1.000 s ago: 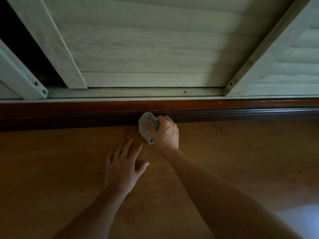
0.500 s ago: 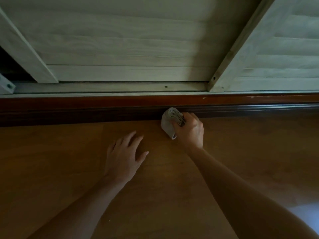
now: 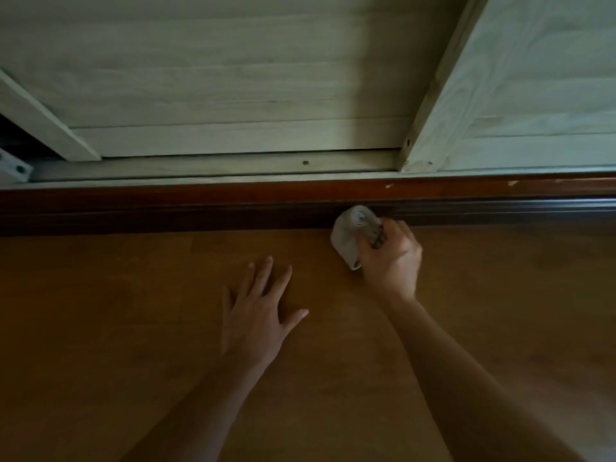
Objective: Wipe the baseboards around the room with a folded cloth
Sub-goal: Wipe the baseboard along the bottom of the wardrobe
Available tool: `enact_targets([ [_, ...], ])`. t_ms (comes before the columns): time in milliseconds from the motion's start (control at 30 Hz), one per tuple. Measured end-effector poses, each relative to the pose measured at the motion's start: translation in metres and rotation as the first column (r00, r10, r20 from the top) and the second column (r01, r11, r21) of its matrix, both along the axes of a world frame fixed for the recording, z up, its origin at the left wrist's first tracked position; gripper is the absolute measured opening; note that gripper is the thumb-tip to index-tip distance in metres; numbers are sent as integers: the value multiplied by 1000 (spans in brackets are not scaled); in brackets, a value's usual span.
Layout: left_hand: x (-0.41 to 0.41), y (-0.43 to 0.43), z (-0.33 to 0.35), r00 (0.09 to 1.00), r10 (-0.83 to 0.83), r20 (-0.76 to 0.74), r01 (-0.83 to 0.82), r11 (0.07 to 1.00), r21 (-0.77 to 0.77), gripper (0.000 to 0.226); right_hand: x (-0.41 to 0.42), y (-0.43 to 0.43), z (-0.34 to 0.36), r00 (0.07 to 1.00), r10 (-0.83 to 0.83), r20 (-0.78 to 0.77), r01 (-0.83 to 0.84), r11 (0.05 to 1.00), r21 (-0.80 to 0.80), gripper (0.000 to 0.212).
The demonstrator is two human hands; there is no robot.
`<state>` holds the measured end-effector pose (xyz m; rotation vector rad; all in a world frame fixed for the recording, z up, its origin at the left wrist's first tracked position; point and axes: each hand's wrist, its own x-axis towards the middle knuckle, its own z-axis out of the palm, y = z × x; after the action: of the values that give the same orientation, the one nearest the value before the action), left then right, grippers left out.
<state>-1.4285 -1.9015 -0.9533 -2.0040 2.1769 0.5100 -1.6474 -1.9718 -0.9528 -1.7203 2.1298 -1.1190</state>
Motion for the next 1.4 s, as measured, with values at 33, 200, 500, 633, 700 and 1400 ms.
enact_targets([
  [33, -1, 1, -1, 1000, 1, 5, -1, 1000, -2, 82, -6, 3, -1, 999, -38, 0, 38, 999, 1, 19],
  [200, -3, 2, -5, 1000, 12, 19, -11, 1000, -15, 81, 0, -2, -1, 996, 87, 15, -87, 996, 33, 23],
  [500, -16, -1, -2, 999, -34, -1, 34, 999, -22, 84, -2, -1, -1, 995, 94, 27, -94, 996, 1, 20],
  [633, -29, -4, -6, 996, -94, -2, 94, 994, -62, 80, -9, -4, 1, 992, 124, 14, -124, 992, 9, 19],
  [700, -34, -9, -7, 992, -127, -20, 125, 989, -84, 81, -19, -3, 1, 994, 109, 0, -109, 994, 9, 19],
  [1400, -39, -25, -18, 986, -164, 26, 166, 974, -155, 79, -129, 8, 4, 990, -120, -72, 123, 992, 42, 16],
])
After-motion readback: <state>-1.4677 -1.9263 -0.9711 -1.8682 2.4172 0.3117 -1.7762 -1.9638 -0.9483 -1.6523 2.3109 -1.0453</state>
